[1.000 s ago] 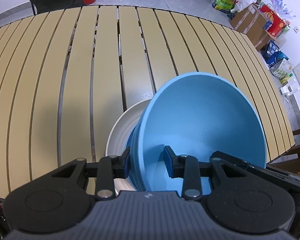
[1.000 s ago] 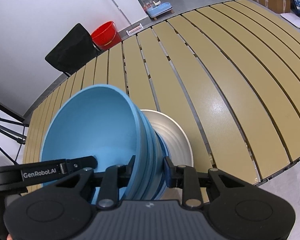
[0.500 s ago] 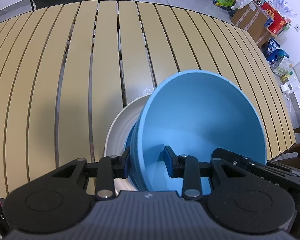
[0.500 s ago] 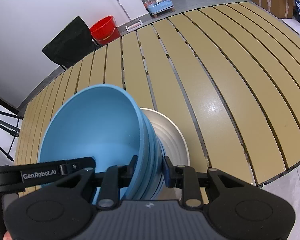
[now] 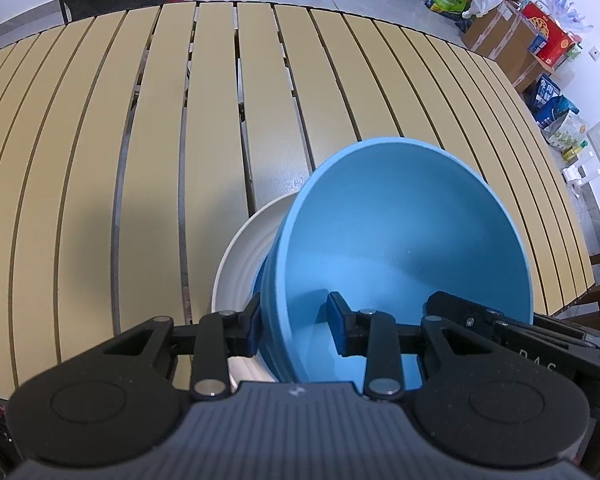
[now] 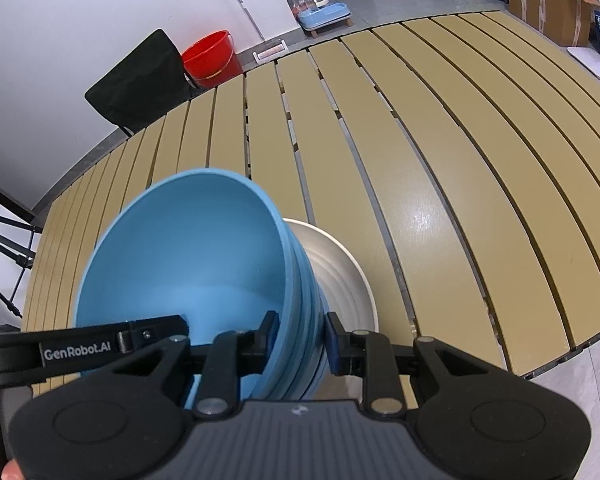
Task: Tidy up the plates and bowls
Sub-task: 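Lower the bowl stack onto the plate stack with both grippers, then open both grippers to release the bowl stack rim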
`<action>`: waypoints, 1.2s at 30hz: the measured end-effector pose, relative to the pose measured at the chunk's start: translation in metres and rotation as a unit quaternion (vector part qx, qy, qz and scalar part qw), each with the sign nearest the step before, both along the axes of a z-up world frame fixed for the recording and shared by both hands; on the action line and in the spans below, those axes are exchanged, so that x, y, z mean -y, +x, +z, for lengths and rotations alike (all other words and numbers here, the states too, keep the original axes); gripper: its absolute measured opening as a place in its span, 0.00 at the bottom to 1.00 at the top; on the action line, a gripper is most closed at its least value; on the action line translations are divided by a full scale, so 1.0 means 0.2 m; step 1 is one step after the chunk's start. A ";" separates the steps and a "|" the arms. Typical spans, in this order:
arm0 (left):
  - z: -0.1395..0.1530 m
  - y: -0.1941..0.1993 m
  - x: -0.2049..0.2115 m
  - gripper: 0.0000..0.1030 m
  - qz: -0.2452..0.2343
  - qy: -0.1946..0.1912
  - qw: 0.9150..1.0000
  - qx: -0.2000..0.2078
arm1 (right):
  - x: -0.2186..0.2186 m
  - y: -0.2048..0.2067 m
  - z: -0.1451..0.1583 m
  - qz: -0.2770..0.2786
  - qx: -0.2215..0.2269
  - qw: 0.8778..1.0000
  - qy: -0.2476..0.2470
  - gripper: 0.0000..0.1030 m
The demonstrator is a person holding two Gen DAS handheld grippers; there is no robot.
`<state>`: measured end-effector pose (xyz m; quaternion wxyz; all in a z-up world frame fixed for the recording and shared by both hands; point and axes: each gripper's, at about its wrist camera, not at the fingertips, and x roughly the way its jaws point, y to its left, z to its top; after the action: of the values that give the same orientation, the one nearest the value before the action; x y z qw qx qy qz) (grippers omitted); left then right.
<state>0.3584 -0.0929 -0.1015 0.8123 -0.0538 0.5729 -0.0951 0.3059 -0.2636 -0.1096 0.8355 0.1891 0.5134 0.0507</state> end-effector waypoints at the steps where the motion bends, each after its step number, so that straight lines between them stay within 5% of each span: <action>1: 0.00 0.00 0.00 0.32 -0.001 0.001 1.000 0.001 | 0.00 0.00 0.00 0.000 0.001 1.000 0.000 0.23; 20: 0.07 -0.04 0.00 0.26 -0.002 0.024 0.999 0.030 | 0.00 -0.02 0.02 0.002 0.005 1.000 0.000 0.23; 22: 0.08 -0.05 -0.01 0.35 0.002 0.029 0.999 0.033 | 0.00 -0.02 0.04 0.003 0.009 1.000 -0.002 0.26; 23: 0.08 -0.05 -0.02 0.50 0.005 0.031 0.999 0.035 | 0.00 -0.02 0.04 0.001 0.012 1.000 -0.003 0.26; 24: 0.10 -0.07 -0.03 0.55 0.009 0.033 0.998 0.044 | 0.01 -0.03 0.05 -0.001 0.015 1.000 -0.005 0.31; 26: 0.13 -0.08 -0.05 0.58 0.011 0.037 0.998 0.058 | 0.01 -0.04 0.07 -0.003 0.022 1.000 -0.007 0.38; 33: 0.25 -0.21 -0.10 0.97 0.012 0.032 0.992 0.119 | 0.03 -0.14 0.16 -0.006 0.059 0.998 -0.010 0.71; 36: 0.31 -0.28 -0.14 1.00 0.017 0.026 0.988 0.149 | 0.05 -0.20 0.20 -0.012 0.080 0.997 -0.002 0.82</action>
<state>0.3014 -0.0658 -0.0393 0.8914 -0.0281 0.4463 -0.0732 0.2660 -0.2741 -0.0691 0.8748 0.1890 0.4428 0.0544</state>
